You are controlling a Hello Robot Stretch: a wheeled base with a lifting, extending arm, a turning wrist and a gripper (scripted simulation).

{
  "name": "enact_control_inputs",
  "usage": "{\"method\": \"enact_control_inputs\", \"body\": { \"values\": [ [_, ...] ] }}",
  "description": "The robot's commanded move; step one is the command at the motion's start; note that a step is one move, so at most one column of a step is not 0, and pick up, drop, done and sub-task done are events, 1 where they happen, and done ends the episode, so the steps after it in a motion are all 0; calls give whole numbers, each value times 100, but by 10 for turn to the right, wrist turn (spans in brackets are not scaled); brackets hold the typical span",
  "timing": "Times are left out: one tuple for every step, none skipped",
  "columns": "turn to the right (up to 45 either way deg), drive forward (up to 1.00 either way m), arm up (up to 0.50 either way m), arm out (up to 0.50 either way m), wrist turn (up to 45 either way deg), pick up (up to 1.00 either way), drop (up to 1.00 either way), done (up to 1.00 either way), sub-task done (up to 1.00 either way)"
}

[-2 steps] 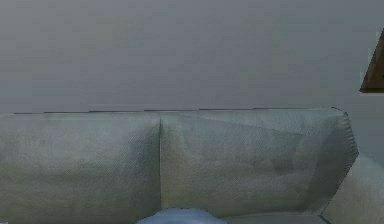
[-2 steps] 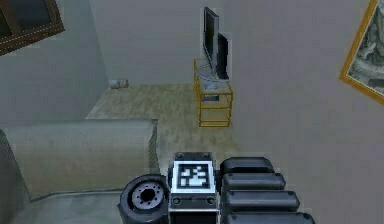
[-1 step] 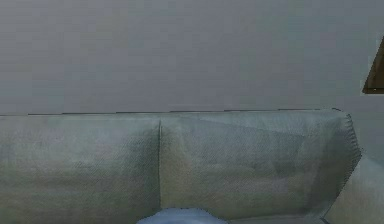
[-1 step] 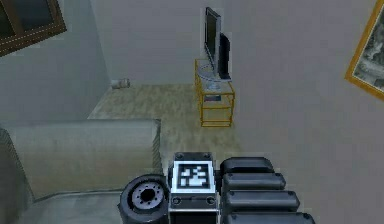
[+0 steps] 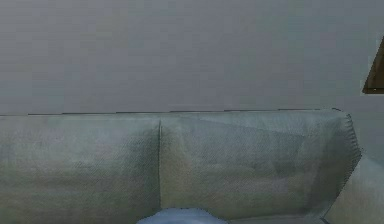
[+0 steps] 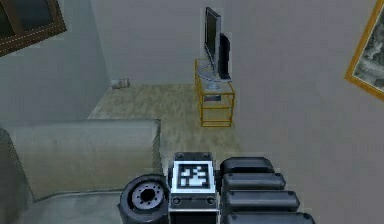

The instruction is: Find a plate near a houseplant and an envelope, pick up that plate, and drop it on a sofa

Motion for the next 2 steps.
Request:
{"method": "enact_control_inputs", "body": {
  "values": [
    [0, 0, 0, 0, 390, 0, 0, 0, 0],
    [0, 0, -24, 0, 0, 0, 0, 0, 0]
  ]
}}
